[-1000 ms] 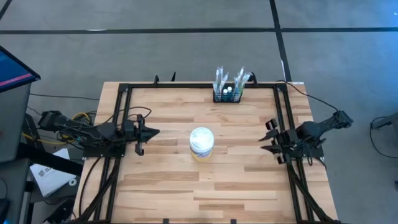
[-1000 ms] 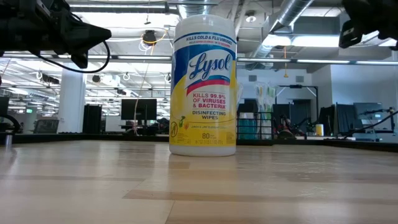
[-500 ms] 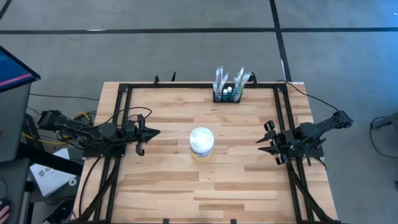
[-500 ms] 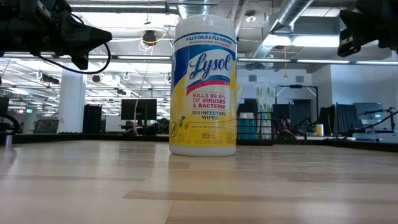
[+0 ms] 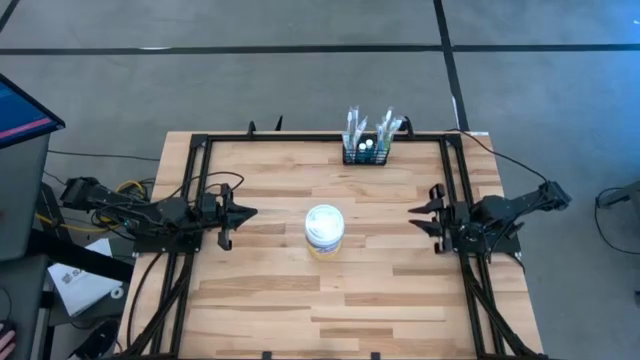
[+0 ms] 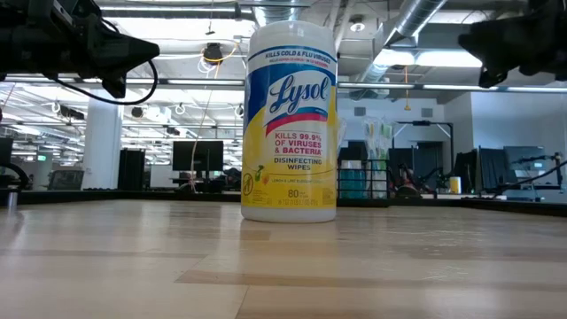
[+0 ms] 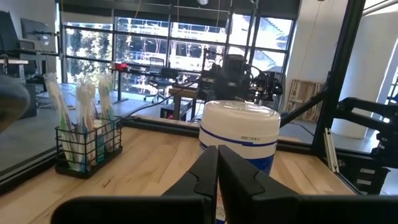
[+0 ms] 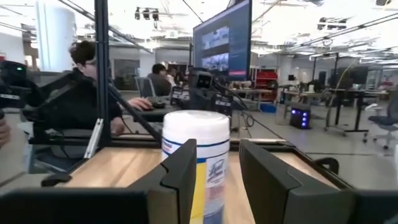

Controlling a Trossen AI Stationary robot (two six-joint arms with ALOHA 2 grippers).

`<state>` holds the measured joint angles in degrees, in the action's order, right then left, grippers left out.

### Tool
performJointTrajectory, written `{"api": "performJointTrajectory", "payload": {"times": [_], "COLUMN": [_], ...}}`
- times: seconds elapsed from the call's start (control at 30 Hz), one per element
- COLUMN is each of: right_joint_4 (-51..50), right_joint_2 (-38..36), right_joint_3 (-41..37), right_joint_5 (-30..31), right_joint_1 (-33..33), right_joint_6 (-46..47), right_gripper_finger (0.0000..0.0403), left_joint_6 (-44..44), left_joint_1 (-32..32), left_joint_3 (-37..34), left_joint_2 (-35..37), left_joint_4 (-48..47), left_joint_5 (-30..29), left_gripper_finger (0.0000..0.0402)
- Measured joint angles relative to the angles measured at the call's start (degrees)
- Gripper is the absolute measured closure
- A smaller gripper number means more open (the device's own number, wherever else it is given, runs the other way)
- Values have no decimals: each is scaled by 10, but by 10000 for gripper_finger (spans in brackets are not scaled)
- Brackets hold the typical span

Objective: Pick & Place toothbrushing station
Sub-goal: Return to Home Position

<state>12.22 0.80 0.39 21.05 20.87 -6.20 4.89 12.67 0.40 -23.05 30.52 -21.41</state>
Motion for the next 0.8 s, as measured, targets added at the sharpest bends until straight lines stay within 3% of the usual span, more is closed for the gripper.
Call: {"api": "performJointTrajectory", "payload": {"times": [0.1, 0.27, 0.8], "right_joint_4": [5, 3, -41], "right_joint_2": [0, 0, 11], "right_joint_3": [0, 0, 0], "right_joint_5": [1, 71, 75], "right_joint_1": [-12, -35, -51], "right_joint_6": [-8, 15, 26], "right_gripper_finger": [290, 290, 290], "left_joint_6": [-1, -1, -1], "left_joint_1": [0, 0, 0], "left_joint_3": [0, 0, 0], "left_joint_2": [0, 0, 0], "left_joint_4": [0, 0, 0], "left_joint_5": [0, 0, 0], "left_gripper_finger": [396, 396, 396]}}
